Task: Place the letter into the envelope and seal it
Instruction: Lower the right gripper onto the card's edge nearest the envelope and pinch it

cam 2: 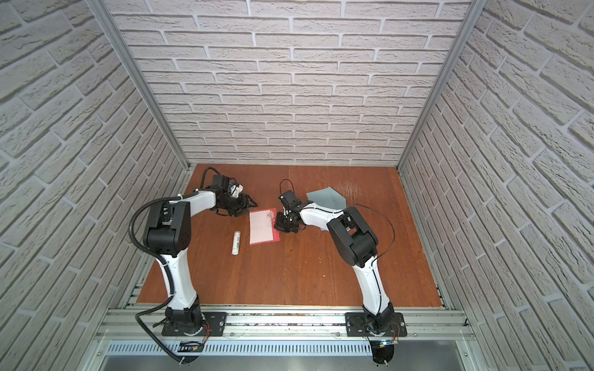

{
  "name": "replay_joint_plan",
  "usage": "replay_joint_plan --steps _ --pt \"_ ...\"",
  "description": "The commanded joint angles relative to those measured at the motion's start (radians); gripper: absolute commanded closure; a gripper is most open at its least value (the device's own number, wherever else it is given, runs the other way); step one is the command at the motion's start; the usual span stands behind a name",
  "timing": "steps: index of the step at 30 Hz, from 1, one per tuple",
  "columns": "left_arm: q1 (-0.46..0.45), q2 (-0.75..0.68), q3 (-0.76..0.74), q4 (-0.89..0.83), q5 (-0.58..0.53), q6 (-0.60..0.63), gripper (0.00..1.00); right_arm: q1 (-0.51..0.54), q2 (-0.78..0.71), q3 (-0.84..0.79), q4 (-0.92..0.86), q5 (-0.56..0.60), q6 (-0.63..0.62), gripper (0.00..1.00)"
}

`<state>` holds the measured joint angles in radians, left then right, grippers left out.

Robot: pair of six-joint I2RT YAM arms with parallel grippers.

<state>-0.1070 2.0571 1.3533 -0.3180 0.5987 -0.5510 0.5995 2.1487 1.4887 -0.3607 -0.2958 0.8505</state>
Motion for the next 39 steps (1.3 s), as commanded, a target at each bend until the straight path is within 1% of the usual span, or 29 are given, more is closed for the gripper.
replay_joint_plan --steps 1,5,6,8,9,11,13,17,18,24,29,35,39 --pt "0.0 0.047 -0.007 -0.054 -0.01 0.028 0.4 0.002 0.03 0.013 -0.074 0.046 -0.029 0.94" --pt "0.001 0.032 -0.019 -0.046 -0.013 0.026 0.39 0.006 -0.002 0.026 -0.073 0.048 -0.048 0.94" --pt "0.001 0.027 -0.021 -0.046 -0.016 0.026 0.38 0.009 -0.007 0.036 -0.076 0.04 -0.055 0.92" --pt "0.002 0.02 -0.026 -0.043 -0.019 0.026 0.37 0.011 -0.014 0.064 -0.094 0.029 -0.071 0.82" --pt "0.003 0.013 -0.03 -0.04 -0.02 0.026 0.37 0.012 -0.018 0.077 -0.102 0.029 -0.08 0.8" --pt "0.004 0.007 -0.036 -0.038 -0.022 0.027 0.36 0.017 -0.025 0.097 -0.116 0.032 -0.085 0.8" --pt "0.007 0.003 -0.039 -0.036 -0.02 0.029 0.36 0.022 -0.027 0.109 -0.119 0.031 -0.087 0.83" --pt "0.013 0.005 -0.046 -0.029 -0.009 0.032 0.36 0.031 0.005 0.13 -0.103 0.0 -0.071 0.93" --pt "0.015 0.008 -0.046 -0.027 -0.005 0.032 0.36 0.031 0.015 0.131 -0.089 -0.012 -0.062 0.94" --pt "0.021 0.011 -0.049 -0.045 0.001 0.051 0.36 0.027 0.075 0.143 -0.02 -0.077 -0.024 0.94" --pt "0.032 0.014 -0.047 -0.066 0.009 0.068 0.36 0.004 0.091 0.117 -0.038 -0.059 -0.034 0.94" --pt "0.03 0.035 -0.041 -0.071 0.035 0.078 0.37 -0.011 0.122 0.104 -0.122 -0.024 -0.077 0.94" --pt "0.03 0.047 -0.045 -0.071 0.048 0.083 0.38 -0.017 0.138 0.089 -0.126 -0.03 -0.08 0.94"
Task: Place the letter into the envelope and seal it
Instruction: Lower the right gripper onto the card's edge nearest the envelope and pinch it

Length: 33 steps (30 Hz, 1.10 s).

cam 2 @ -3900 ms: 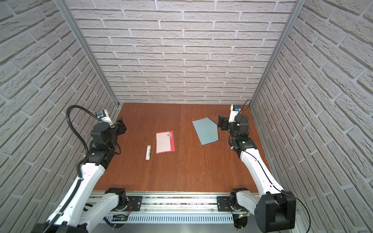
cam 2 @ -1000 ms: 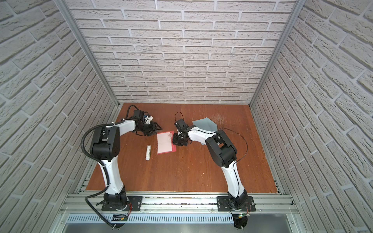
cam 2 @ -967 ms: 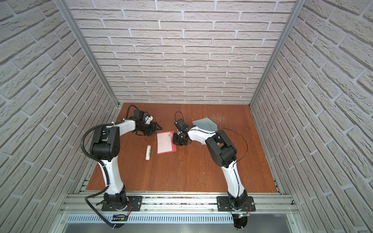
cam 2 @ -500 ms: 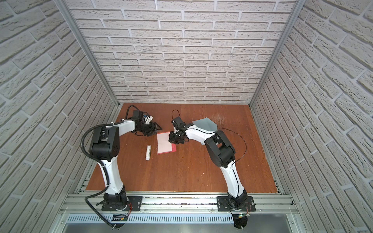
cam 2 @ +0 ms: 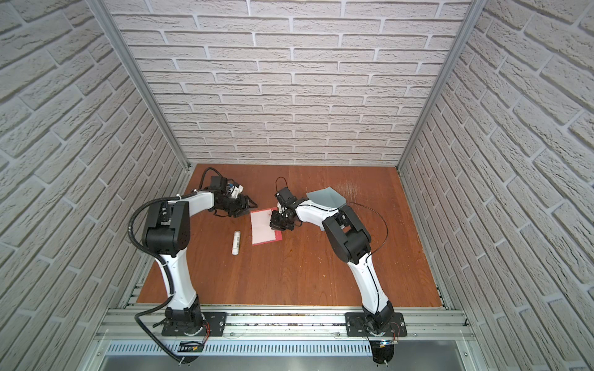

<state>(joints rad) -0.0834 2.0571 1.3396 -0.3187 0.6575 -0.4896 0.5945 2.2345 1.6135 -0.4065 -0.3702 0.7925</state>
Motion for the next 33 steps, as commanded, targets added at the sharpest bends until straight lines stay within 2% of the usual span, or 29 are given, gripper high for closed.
replay_joint_plan --steps 1,16,20,33 --pt "0.006 0.053 -0.031 -0.068 -0.006 0.022 0.39 -0.012 0.056 -0.037 -0.078 0.042 -0.022 0.94" --pt "0.004 0.084 -0.046 -0.045 0.065 0.041 0.47 -0.021 0.077 -0.038 -0.063 0.011 -0.021 0.95" --pt "0.005 0.083 -0.056 -0.022 0.093 0.036 0.51 -0.022 0.08 -0.04 -0.058 0.003 -0.019 0.94" --pt "0.027 0.071 -0.083 0.019 0.097 0.02 0.82 -0.023 0.073 -0.036 -0.058 -0.003 -0.022 0.94"
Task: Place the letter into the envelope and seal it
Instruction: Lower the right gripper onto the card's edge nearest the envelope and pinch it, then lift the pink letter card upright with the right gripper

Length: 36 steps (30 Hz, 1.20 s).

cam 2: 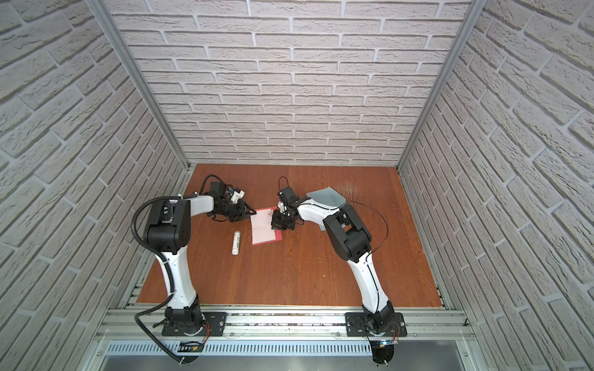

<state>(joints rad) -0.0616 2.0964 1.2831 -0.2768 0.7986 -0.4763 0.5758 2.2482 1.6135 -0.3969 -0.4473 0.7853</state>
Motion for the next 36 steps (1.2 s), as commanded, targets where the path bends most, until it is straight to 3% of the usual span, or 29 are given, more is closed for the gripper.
replay_joint_plan --steps 1,5,8,12,20,27,36 --pt "0.005 0.031 -0.028 -0.022 -0.043 0.007 0.85 -0.004 0.059 -0.036 -0.068 0.073 -0.017 0.95" --pt "0.005 0.023 -0.03 -0.015 -0.04 0.0 0.99 -0.004 0.041 -0.036 -0.063 0.066 -0.02 0.94" --pt "0.004 0.009 -0.037 0.002 -0.031 -0.012 1.0 -0.004 0.012 -0.042 -0.049 0.058 -0.019 0.9" --pt "0.001 -0.038 -0.061 0.042 -0.028 -0.045 1.0 -0.003 -0.071 -0.072 -0.013 0.055 -0.019 0.77" --pt "-0.043 -0.227 -0.118 0.092 -0.038 -0.118 1.0 -0.002 -0.345 -0.185 0.042 0.081 -0.033 0.64" --pt "-0.11 -0.443 -0.206 0.163 -0.108 -0.248 1.0 -0.005 -0.639 -0.447 0.184 0.142 0.042 0.57" --pt "-0.23 -0.774 -0.399 0.41 -0.354 -0.545 1.0 0.005 -0.973 -0.821 0.394 0.27 0.308 0.46"
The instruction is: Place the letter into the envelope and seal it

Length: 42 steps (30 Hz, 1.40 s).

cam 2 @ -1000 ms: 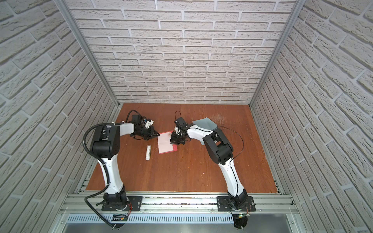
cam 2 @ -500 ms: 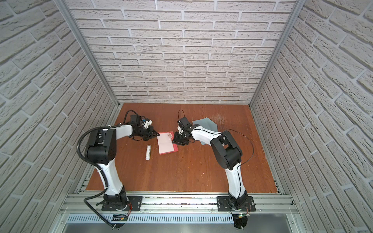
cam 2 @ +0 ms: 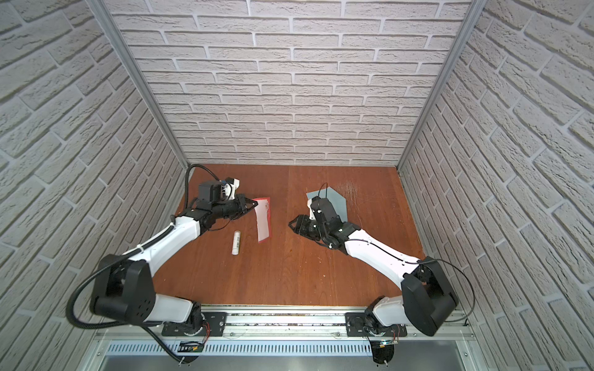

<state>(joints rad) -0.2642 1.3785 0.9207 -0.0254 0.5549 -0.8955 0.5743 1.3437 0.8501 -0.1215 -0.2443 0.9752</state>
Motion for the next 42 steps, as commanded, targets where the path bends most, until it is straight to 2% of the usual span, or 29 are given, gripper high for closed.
replay_joint_plan --steps 1,8,15,22,28,36,39,42 --pt "-0.044 -0.076 -0.052 0.193 -0.134 -0.155 1.0 0.01 -0.09 -0.083 0.138 0.076 0.141 0.45" --pt "-0.123 -0.127 -0.12 0.419 -0.255 -0.279 1.0 0.016 -0.127 -0.174 0.266 0.082 0.268 0.37" --pt "-0.142 -0.093 -0.144 0.566 -0.28 -0.36 1.0 0.016 -0.067 -0.184 0.415 0.06 0.347 0.34" --pt "-0.163 -0.008 -0.187 0.788 -0.285 -0.481 1.0 0.016 0.07 -0.27 0.787 0.061 0.509 0.31" --pt "-0.182 0.058 -0.192 0.922 -0.281 -0.544 1.0 0.016 0.213 -0.302 1.078 0.059 0.629 0.22" --pt "-0.204 0.091 -0.185 0.946 -0.279 -0.551 1.0 0.016 0.377 -0.3 1.345 0.064 0.728 0.24" --pt "-0.21 0.103 -0.187 0.957 -0.282 -0.556 1.0 0.016 0.473 -0.291 1.529 0.078 0.778 0.3" --pt "-0.211 0.121 -0.185 0.971 -0.275 -0.561 1.0 0.019 0.486 -0.279 1.53 0.074 0.779 0.34"
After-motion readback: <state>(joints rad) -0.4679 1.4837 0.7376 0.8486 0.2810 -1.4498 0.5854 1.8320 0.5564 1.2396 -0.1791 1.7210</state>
